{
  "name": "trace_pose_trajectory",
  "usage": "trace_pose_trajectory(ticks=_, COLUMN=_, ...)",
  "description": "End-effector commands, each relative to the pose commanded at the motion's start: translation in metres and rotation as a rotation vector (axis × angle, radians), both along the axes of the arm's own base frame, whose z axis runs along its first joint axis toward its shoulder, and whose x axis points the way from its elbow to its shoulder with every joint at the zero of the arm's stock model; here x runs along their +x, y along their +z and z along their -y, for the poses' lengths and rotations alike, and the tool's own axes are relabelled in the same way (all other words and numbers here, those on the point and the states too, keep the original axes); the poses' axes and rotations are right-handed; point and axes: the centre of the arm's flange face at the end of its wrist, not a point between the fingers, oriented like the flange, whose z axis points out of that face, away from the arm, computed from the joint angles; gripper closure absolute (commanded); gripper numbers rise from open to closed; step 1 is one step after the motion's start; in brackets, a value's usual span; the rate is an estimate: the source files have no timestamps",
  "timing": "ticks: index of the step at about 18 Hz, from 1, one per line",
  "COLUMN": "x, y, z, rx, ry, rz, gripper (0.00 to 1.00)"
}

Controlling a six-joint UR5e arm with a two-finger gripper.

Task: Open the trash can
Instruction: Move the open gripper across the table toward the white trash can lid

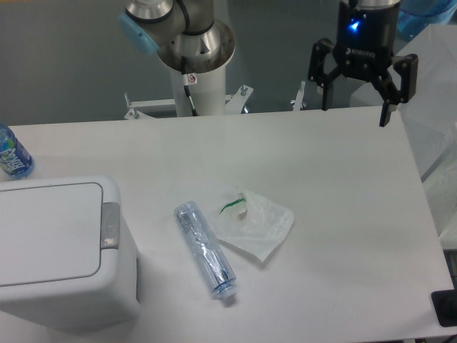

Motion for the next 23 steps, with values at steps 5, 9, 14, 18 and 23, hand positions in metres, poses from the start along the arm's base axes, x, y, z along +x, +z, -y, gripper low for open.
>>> trace_pose_trajectory(ticks=5, x=0.001, y=-0.003, z=-0.002, rx=-0.001, ry=-0.002, rz=0.007, gripper=0.0)
trace_pose_trajectory(ticks=9, x=0.008, y=-0.001, z=-0.012, rx=0.033, ry=0.103, rz=0.059, gripper=0.0)
trace_pose_trajectory(ticks=14, x=0.035, y=-0.002, z=-0.046, rx=0.092, ry=0.225, rz=0.126, gripper=0.0)
trace_pose_trajectory(ticks=18, x=0.063, y=0.0, z=-0.082, rx=0.171, ry=0.337, rz=0.179, gripper=0.0)
trace_pose_trajectory(ticks=23, x=0.107, y=-0.013, z=-0.136, rx=0.259, ry=0.453, rz=0.271, gripper=0.0)
